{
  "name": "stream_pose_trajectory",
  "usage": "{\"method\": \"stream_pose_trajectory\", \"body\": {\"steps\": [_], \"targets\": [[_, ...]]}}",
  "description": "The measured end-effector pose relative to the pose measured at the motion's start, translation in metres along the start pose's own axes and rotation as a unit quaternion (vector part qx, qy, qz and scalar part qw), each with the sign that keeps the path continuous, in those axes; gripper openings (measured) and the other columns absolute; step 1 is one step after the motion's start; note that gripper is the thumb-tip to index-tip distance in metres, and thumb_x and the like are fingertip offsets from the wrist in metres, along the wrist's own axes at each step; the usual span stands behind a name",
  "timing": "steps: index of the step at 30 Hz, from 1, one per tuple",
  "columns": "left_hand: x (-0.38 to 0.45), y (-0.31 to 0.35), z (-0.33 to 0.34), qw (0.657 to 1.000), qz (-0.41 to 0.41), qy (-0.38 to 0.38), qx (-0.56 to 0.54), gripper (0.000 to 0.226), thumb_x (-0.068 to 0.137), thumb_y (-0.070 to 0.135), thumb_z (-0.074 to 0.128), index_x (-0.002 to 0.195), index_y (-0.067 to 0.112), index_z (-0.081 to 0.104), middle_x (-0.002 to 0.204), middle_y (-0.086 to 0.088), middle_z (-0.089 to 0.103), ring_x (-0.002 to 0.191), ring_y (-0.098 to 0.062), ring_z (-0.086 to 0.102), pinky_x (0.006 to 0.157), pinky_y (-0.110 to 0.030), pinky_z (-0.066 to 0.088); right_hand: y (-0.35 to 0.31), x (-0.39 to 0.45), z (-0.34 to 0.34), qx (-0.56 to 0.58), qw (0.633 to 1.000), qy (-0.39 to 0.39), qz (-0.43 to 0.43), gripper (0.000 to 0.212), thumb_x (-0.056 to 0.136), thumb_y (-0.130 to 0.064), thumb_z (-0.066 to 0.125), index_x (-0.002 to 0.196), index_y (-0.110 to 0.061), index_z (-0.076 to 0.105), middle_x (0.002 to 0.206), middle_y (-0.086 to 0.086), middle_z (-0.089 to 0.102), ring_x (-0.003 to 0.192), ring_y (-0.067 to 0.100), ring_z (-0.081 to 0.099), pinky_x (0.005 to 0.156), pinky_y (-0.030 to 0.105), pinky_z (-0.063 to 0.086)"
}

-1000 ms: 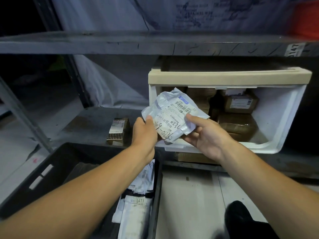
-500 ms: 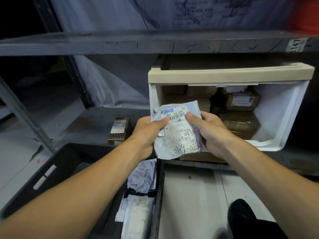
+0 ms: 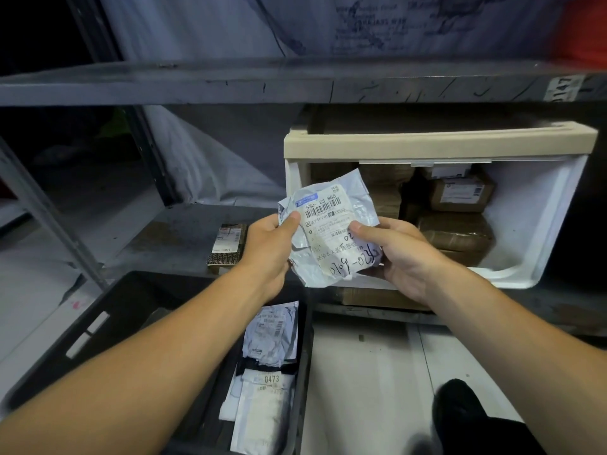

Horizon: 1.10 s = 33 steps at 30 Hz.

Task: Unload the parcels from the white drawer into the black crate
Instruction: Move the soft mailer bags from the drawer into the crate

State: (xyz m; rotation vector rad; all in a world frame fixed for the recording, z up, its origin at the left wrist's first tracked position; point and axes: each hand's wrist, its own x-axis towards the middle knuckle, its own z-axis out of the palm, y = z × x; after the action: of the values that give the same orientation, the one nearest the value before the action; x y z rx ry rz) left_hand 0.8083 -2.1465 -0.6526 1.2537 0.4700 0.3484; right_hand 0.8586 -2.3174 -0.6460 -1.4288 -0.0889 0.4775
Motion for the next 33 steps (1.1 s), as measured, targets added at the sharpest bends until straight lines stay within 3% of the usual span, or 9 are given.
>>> {"method": "stream_pose_trajectory", "body": {"steps": [3,5,8,12,15,19,26,29,33], "targets": [[0.001,-0.001,-0.006,0.967,0.095,0.139,0.192,0.014,0.093,0.02,0.072,0.1,0.023,0.06,0.094,0.005,0.066,0.087,-0.015,0.067,0.07,-0.03,0.054,-0.001,-0.001,0.0,0.018,0.998,0.05,-0.015,0.024,0.092,-0.015,0.075,0.113,-0.009,0.068,0.099,0.007,0.08,0.088,0.023,0.078,0.074,0.042,0.063],[-0.003,0.0,-0.006,0.938,0.159,0.14,0.275,0.02,0.088,0.019,0.076,0.098,0.025,0.06,0.087,0.009,0.06,0.075,-0.009,0.059,0.063,-0.026,0.047,-0.002,-0.001,0.0,0.028,0.995,0.087,-0.034,0.023,0.091,-0.015,0.076,0.111,-0.01,0.067,0.099,0.007,0.079,0.083,0.021,0.078,0.071,0.04,0.064],[-0.015,-0.001,0.01,0.959,0.155,-0.019,0.236,0.009,0.092,0.018,0.073,0.1,0.022,0.072,0.09,0.008,0.069,0.077,-0.004,0.063,0.067,-0.021,0.052,-0.001,-0.003,0.005,0.012,0.992,0.101,-0.073,0.022,0.088,-0.014,0.078,0.107,-0.013,0.068,0.097,0.007,0.078,0.08,0.019,0.078,0.069,0.038,0.065],[-0.025,-0.009,0.026,0.968,0.09,-0.122,0.199,0.038,0.099,0.043,0.059,0.134,0.026,0.059,0.119,0.005,0.069,0.104,-0.01,0.069,0.087,-0.031,0.059,0.003,-0.007,0.015,-0.022,0.994,0.002,-0.103,0.026,0.092,-0.005,0.071,0.117,-0.012,0.071,0.108,0.014,0.076,0.086,0.024,0.075,0.074,0.036,0.062],[-0.025,-0.011,0.023,0.974,0.082,-0.128,0.17,0.043,0.097,0.05,0.059,0.134,0.027,0.058,0.118,0.001,0.072,0.105,-0.015,0.071,0.092,-0.037,0.058,0.004,-0.008,0.015,-0.041,0.993,-0.07,-0.087,0.047,0.092,0.008,0.056,0.126,-0.021,0.068,0.124,0.005,0.071,0.104,0.018,0.071,0.08,0.029,0.059],[-0.022,-0.01,0.021,0.988,0.039,-0.124,0.081,0.037,0.099,0.034,0.062,0.133,0.022,0.06,0.113,-0.002,0.076,0.103,-0.019,0.074,0.095,-0.046,0.058,0.001,-0.012,0.015,-0.04,0.992,-0.087,-0.078,0.048,0.096,0.01,0.05,0.127,-0.021,0.069,0.123,-0.003,0.07,0.098,0.01,0.069,0.069,0.02,0.057],[-0.016,0.002,0.014,0.991,-0.042,-0.111,-0.067,0.033,0.1,0.017,0.058,0.132,0.007,0.059,0.117,-0.012,0.074,0.106,-0.029,0.072,0.09,-0.047,0.06,0.003,-0.003,0.002,-0.074,0.987,0.091,-0.113,0.037,0.094,-0.021,0.072,0.127,-0.028,0.058,0.114,-0.013,0.062,0.099,0.004,0.059,0.075,0.021,0.049],[-0.014,0.006,0.007,0.985,-0.049,-0.141,-0.084,0.032,0.103,0.021,0.055,0.129,0.006,0.062,0.118,-0.011,0.074,0.109,-0.027,0.072,0.088,-0.04,0.06,0.002,-0.001,-0.004,-0.014,0.996,0.066,-0.061,0.025,0.093,-0.024,0.073,0.117,-0.02,0.066,0.112,-0.004,0.073,0.102,0.016,0.07,0.09,0.04,0.06],[-0.007,0.002,0.003,0.997,0.005,-0.072,-0.019,0.032,0.099,0.018,0.064,0.128,0.008,0.06,0.113,-0.009,0.076,0.106,-0.025,0.073,0.085,-0.038,0.061,-0.004,-0.003,-0.002,-0.003,0.997,0.034,-0.066,0.02,0.096,-0.018,0.069,0.116,-0.017,0.071,0.113,0.0,0.075,0.106,0.021,0.071,0.095,0.047,0.059]]}}
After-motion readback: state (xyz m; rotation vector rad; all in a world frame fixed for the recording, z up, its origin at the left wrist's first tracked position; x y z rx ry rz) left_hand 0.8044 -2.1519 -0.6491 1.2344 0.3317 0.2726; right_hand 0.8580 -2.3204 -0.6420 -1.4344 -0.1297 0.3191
